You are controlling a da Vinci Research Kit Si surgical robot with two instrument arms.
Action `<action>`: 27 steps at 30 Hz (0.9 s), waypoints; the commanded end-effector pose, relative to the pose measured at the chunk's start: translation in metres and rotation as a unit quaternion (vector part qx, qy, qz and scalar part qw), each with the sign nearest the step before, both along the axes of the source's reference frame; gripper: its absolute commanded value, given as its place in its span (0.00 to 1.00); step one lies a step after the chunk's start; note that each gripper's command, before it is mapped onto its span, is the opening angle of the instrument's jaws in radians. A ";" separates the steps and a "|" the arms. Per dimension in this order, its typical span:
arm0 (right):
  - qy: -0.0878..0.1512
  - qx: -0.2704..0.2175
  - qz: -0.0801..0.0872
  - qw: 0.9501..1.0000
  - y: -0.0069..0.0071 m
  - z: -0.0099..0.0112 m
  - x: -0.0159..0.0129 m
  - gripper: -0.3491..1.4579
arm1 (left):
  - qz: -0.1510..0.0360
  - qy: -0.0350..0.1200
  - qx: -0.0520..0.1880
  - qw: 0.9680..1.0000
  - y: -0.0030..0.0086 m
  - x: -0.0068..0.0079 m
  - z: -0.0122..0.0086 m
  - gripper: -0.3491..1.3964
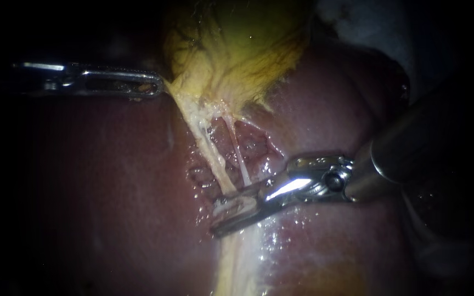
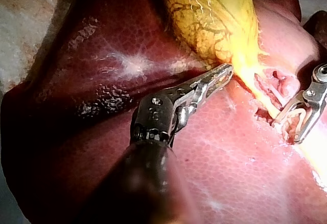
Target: Clipping first clip left tube
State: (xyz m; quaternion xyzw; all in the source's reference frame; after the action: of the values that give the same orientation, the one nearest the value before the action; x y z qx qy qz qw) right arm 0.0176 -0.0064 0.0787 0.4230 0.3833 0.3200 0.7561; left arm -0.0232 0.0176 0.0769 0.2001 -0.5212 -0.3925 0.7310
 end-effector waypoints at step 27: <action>0.065 0.016 0.016 0.998 0.0025 -0.0062 -0.0007 0.46 | -0.001 -0.001 0.003 1.000 0.0001 0.0000 0.0000 0.00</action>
State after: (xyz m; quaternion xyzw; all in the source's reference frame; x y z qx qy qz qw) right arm 0.0169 -0.0036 0.0722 0.4492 0.4362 0.3087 0.7160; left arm -0.0232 0.0177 0.0769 0.2020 -0.5208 -0.3944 0.7297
